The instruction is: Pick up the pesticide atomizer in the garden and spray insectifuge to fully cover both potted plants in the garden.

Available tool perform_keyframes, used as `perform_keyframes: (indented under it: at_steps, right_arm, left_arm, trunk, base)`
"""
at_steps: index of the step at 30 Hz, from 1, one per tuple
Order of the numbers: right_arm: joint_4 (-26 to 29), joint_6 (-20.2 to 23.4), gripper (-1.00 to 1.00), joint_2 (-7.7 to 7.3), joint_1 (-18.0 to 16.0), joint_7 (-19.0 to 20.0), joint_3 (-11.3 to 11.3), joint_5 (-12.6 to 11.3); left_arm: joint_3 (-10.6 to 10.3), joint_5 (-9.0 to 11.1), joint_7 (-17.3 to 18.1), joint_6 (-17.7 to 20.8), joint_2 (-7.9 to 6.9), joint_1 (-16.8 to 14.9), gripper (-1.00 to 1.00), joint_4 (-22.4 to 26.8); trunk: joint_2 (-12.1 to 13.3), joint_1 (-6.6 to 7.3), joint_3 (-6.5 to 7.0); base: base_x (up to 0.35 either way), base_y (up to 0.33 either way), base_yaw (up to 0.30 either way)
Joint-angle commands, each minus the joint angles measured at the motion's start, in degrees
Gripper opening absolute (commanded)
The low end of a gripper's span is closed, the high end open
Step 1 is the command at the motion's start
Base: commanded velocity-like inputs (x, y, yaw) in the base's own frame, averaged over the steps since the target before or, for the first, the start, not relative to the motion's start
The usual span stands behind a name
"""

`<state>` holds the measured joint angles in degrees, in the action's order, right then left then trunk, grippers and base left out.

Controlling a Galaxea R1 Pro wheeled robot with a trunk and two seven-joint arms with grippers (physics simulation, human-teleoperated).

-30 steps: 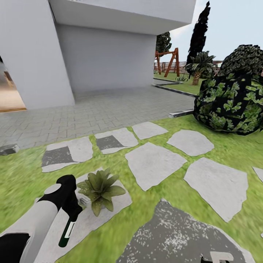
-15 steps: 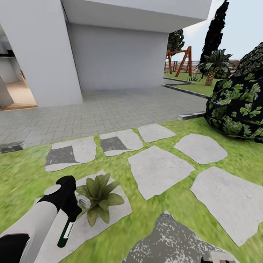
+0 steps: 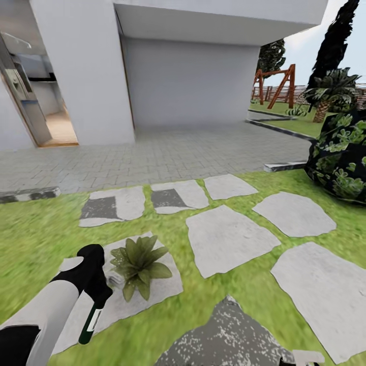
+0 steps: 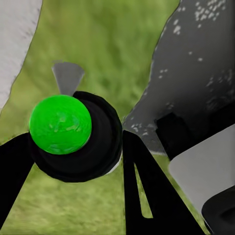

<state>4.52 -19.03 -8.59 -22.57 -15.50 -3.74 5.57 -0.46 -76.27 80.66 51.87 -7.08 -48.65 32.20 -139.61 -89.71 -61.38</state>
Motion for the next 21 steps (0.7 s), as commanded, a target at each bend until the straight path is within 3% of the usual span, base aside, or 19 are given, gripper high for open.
perform_keyframes:
  at_steps: [1,6,11,21]
  right_arm:
    - [0.0,-0.1,1.00,0.01,0.0,-0.1,-0.4,0.6]
    - [0.0,-0.1,1.00,0.05,0.0,-0.1,-0.4,0.6]
    - [0.0,-0.1,1.00,0.06,0.0,-0.1,-0.4,0.6]
    - [-0.1,-0.1,1.00,0.06,0.0,-0.1,-0.4,0.6]
  left_arm:
    - [0.0,-0.5,0.5,0.6,-0.07,0.0,-1.00,0.0]
    - [0.0,-0.4,-1.5,1.0,-1.04,0.3,-1.00,-0.4]
    - [0.0,0.1,-2.4,1.3,-1.05,0.9,-1.00,-0.9]
    - [0.0,0.2,-2.5,1.3,-0.46,1.1,-1.00,-0.2]
  trunk:
    - [0.0,0.02,-0.05]
    - [0.0,0.02,-0.05]
    - [0.0,0.02,-0.05]
    - [0.0,0.02,-0.05]
  base:
    - [-0.064,-0.268,0.278]
    - [-0.018,-0.281,0.278]
    - [0.062,-0.263,0.278]
    - [0.019,-0.062,0.277]
